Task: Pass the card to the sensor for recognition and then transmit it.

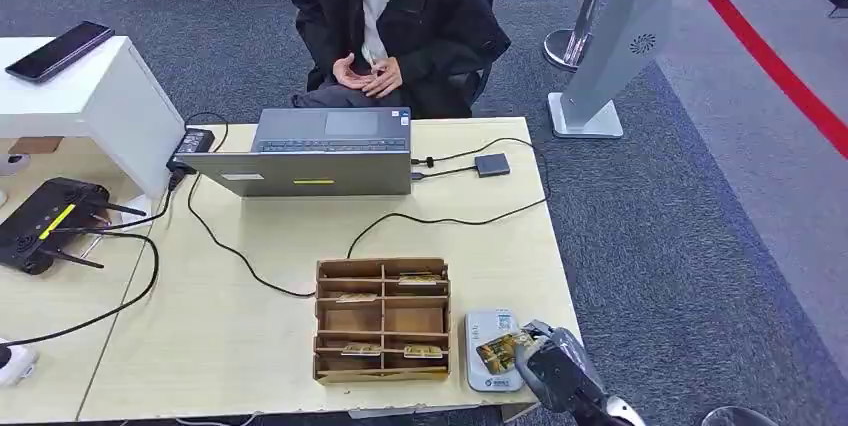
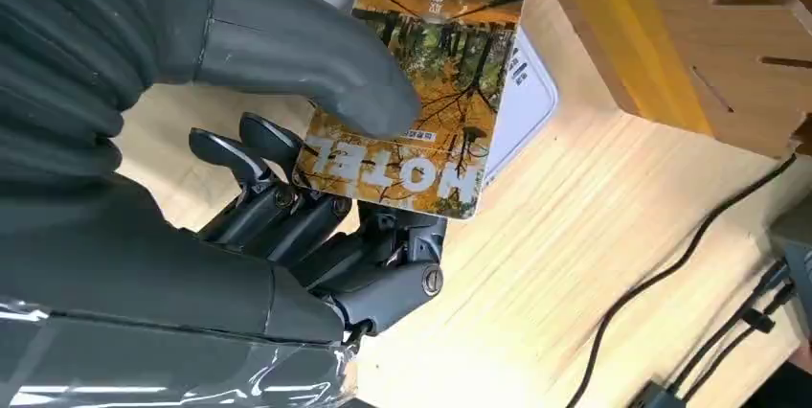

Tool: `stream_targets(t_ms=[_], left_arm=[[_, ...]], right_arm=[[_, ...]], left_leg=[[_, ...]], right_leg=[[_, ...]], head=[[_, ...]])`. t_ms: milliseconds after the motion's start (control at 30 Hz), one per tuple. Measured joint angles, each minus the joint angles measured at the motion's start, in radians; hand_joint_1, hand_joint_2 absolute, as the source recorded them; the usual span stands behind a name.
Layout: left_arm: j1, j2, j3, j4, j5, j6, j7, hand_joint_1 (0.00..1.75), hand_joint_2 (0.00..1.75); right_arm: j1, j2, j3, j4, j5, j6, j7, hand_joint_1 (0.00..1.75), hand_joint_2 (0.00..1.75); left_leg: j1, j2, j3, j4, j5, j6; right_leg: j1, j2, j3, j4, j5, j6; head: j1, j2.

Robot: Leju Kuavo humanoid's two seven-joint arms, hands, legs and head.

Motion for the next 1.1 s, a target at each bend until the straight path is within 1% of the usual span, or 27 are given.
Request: stream_targets(t_ms=[233,467,600,767,1100], left_arm=[[0.0,0.0,0.0,0.0,-0.001,0.0,0.001,0.0,0.0],[0.0,0.0,0.0,0.0,0.0,0.0,0.001,0.0,0.0],[0.0,-0.002,0.0,0.0,0.0,0.0,0.001,0.0,0.0],[0.0,-0.003,0.0,0.0,0.011,0.0,0.001,0.0,0.0],[0.0,-0.003,0.0,0.0,0.018,0.001,-0.002,0.0,0.0]], right_arm=[[-0.015,0.0,0.014,0.021,0.019,-0.01,0.006,1.75,1.75],[-0.039,0.01,0.034,0.051,0.143,-0.074,0.056,1.75,1.75],[-0.048,0.017,0.044,0.062,0.201,-0.095,0.084,1.75,1.75],[-0.063,0.026,0.057,0.081,0.27,-0.106,0.115,1.75,1.75],[-0.077,0.037,0.074,0.097,0.328,-0.113,0.141,1.75,1.75]], left_leg=[[0.0,0.0,0.0,0.0,0.0,0.0],[0.0,0.0,0.0,0.0,0.0,0.0],[0.0,0.0,0.001,0.0,0.0,0.0],[0.0,0.0,0.001,0.0,0.0,0.0],[0.0,0.0,0.003,0.0,0.0,0.0]], right_leg=[[0.0,0.0,0.0,0.0,0.0,0.0],[0.0,0.0,0.001,0.0,0.0,0.0],[0.0,0.0,0.001,0.0,0.0,0.0],[0.0,0.0,0.001,0.0,0.0,0.0],[0.0,0.0,0.002,0.0,0.0,0.0]], head=[[0.0,0.0],[0.0,0.0],[0.0,0.0],[0.0,0.0],[0.0,0.0]])
